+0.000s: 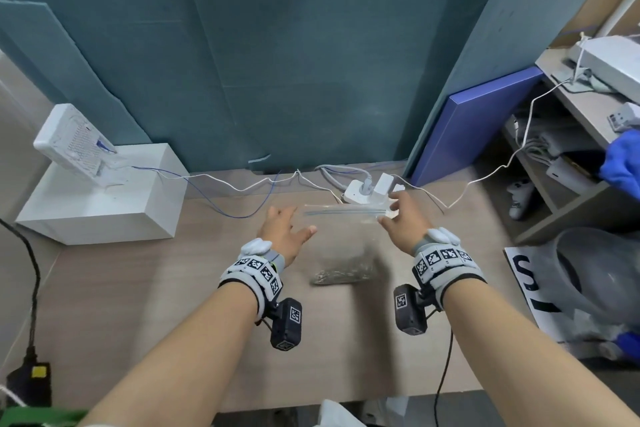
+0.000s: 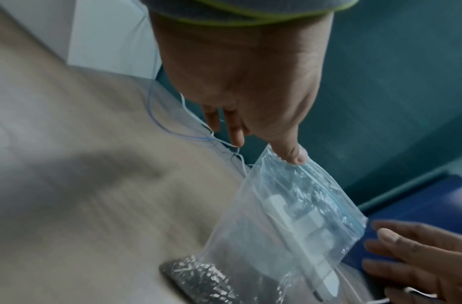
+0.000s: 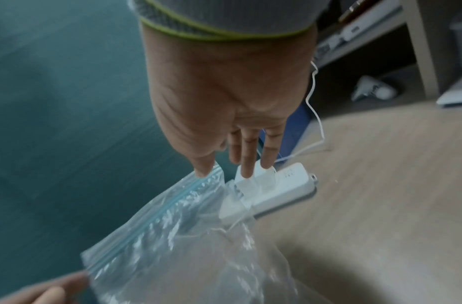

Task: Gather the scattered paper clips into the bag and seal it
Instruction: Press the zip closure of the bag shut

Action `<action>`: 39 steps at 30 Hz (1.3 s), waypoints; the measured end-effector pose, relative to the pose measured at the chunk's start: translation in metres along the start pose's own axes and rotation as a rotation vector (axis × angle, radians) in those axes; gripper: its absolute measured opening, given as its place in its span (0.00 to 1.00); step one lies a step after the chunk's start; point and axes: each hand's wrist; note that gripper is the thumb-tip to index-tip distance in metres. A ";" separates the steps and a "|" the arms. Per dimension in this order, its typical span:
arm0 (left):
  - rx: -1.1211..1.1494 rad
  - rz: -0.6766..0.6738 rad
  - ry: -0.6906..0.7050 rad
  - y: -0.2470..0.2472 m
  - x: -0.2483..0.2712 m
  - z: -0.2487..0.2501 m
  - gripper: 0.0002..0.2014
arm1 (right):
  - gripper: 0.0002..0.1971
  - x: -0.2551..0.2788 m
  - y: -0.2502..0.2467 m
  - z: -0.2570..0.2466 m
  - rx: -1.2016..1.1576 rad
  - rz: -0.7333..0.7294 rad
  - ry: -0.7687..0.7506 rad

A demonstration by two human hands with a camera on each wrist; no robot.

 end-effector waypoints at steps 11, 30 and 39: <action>-0.146 -0.449 -0.294 0.066 -0.017 -0.046 0.07 | 0.14 -0.030 0.076 0.053 0.150 -0.360 0.391; 0.205 -0.540 -0.483 0.068 0.028 -0.080 0.08 | 0.14 0.020 0.115 0.063 -0.022 -0.384 0.407; -0.128 -0.535 -0.471 0.043 0.077 -0.071 0.14 | 0.20 0.063 0.115 0.044 0.108 -0.435 0.376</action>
Point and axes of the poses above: each hand's wrist, its own x-axis away from the middle knuckle, its own y-axis out of the palm, z = x × y, and after that the axes turned 12 degrees about -z, right-handed
